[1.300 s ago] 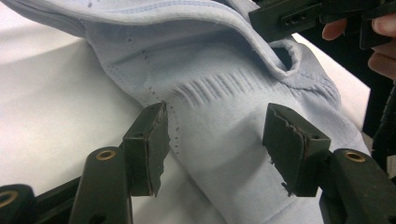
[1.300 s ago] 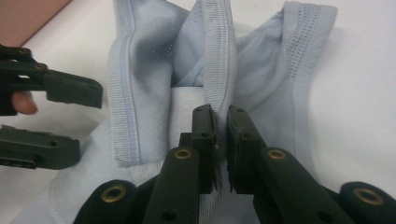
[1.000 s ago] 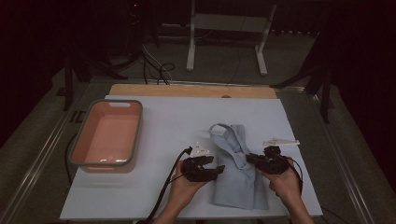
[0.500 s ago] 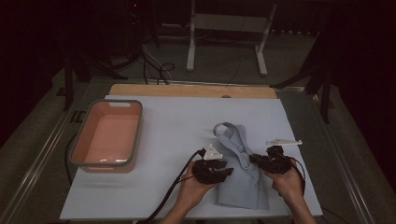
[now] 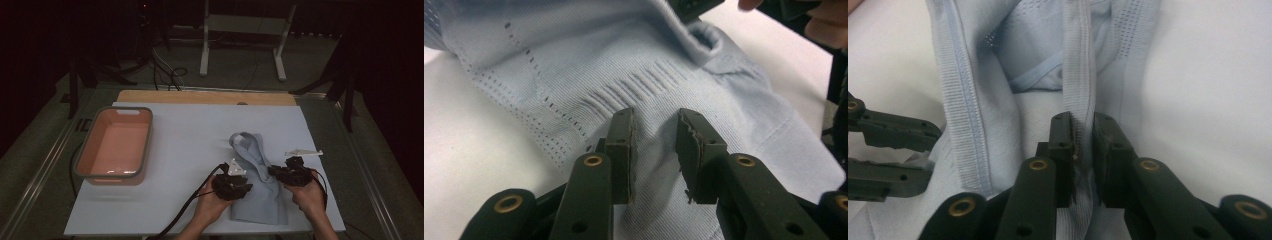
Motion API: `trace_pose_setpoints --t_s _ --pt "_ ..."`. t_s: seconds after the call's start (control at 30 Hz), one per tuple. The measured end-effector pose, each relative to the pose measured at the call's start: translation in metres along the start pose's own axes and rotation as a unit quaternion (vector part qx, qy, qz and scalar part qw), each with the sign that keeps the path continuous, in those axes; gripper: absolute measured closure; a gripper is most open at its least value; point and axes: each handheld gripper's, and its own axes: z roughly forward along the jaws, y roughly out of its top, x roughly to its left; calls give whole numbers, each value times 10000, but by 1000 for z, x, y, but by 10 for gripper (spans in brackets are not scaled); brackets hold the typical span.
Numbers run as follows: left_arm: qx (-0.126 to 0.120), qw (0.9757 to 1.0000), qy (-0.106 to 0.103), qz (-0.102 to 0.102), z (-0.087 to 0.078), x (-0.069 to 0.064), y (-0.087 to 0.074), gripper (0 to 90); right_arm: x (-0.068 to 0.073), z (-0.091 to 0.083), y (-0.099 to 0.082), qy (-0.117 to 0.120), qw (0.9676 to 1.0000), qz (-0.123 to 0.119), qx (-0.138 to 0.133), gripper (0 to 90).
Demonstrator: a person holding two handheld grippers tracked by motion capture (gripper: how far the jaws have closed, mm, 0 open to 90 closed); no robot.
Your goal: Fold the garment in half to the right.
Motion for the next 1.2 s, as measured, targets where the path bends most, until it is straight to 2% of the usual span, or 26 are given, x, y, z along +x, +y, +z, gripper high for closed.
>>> trace_pose_setpoints --t_s 0.2,0.23,0.33,0.37,0.43,0.47,0.6,0.67,0.73,0.77,0.8,0.87,0.97,1.07,1.2 --pt "42 10000 17 2 4 -1 -1 699 -1 -11 1 -8 9998 -53 -167 740" --pt "59 10000 19 -8 5 -1 -1 699 0 -19 0 90 9995 -100 -301 697" --pt "77 10000 29 -4 5 -1 -1 700 0 -22 -1 142 9992 -183 -333 681" --pt "90 10000 34 -3 5 -1 -1 701 2 -25 -4 238 9988 -246 -350 658" --pt "85 10000 32 -22 5 -1 -1 702 3 -25 -5 283 9986 -273 -364 648" --pt "93 9999 37 -13 5 -1 -1 702 5 -25 -7 395 9979 -349 -378 622" --pt "102 9999 40 -14 5 -1 -1 703 10 -24 -10 568 9965 -509 -352 591" --pt "95 9999 40 -21 5 -1 -2 703 11 -22 -11 573 9963 -574 -284 585" --pt "99 9999 44 -18 5 -1 -2 703 11 -17 -12 560 9966 -573 -170 647" --pt "99 9999 44 -18 5 -1 -2 703 11 -17 -12 560 9966 -573 -170 647" --pt "99 9999 43 -22 5 -1 -2 703 9 -11 -14 511 9971 -558 9 794" --pt "126 9999 50 1 6 -1 -2 704 8 -9 -14 426 9976 -549 61 871" --pt "125 9999 41 -6 6 -2 -3 704 3 -13 -14 203 9987 -461 2 878" --pt "123 9999 19 -10 7 -2 -3 704 -3 -20 -14 194 9993 -316 -105 880" --pt "151 9999 17 17 8 -3 -3 705 -6 -21 -15 192 9994 -267 -47 879"
